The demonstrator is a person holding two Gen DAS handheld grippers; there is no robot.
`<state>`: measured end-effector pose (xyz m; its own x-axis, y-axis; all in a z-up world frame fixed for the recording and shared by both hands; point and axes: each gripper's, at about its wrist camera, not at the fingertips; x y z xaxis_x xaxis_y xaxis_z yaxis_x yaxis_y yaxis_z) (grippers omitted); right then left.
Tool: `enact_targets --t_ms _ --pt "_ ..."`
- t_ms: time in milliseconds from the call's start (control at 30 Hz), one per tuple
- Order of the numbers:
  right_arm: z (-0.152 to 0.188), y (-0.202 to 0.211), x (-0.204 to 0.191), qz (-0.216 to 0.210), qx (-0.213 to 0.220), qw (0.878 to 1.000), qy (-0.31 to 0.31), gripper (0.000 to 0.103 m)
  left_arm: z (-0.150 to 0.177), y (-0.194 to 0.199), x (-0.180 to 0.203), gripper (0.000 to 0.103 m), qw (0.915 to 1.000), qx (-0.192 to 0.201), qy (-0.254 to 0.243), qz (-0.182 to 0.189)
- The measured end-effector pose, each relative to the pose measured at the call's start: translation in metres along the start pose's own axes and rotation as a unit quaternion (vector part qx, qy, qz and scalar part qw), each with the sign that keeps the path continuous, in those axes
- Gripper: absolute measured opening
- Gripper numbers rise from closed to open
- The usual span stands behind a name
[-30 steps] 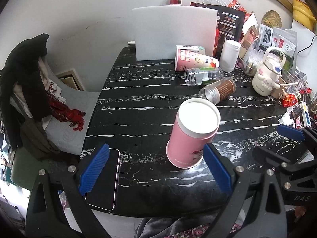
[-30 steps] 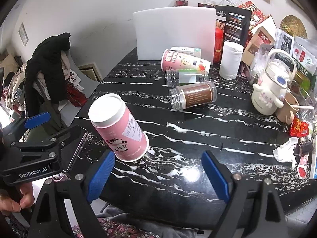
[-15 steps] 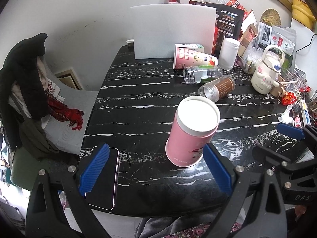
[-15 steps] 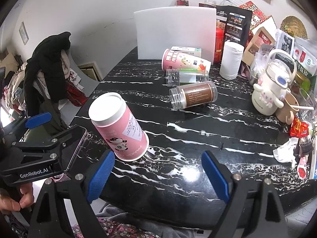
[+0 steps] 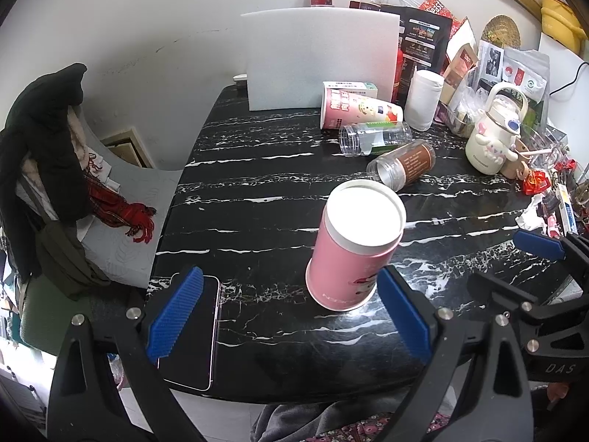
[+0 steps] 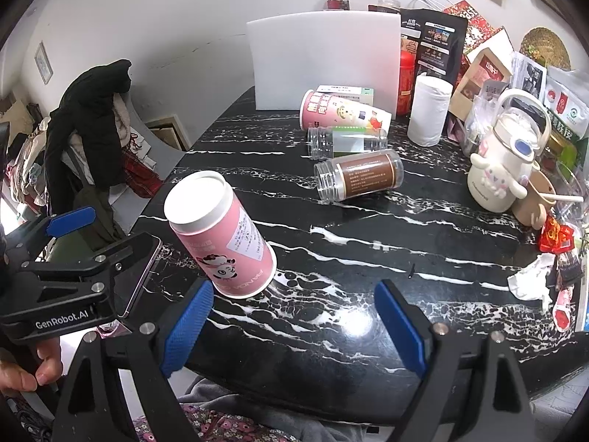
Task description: Flip cup upside down
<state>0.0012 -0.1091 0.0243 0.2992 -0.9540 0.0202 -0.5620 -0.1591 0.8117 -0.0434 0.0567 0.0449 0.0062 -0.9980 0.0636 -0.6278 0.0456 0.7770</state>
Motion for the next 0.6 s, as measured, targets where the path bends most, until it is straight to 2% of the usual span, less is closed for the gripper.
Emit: enact_targets --t_ms 600 --pt "0.0028 0.0004 0.0 0.004 -0.002 1.0 0.003 0.09 0.0024 0.0001 0.0015 0.095 1.0 -0.005 -0.002 0.003"
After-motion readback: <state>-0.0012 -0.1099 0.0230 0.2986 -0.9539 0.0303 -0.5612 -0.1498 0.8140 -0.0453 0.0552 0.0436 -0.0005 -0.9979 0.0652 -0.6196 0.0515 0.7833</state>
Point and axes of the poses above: each gripper's, at about its wrist camera, not at the fingertips, and y roughly against the way its jaws point, x to its right, z to its underside, and after that the axes turned 9 degrees about z, right-handed
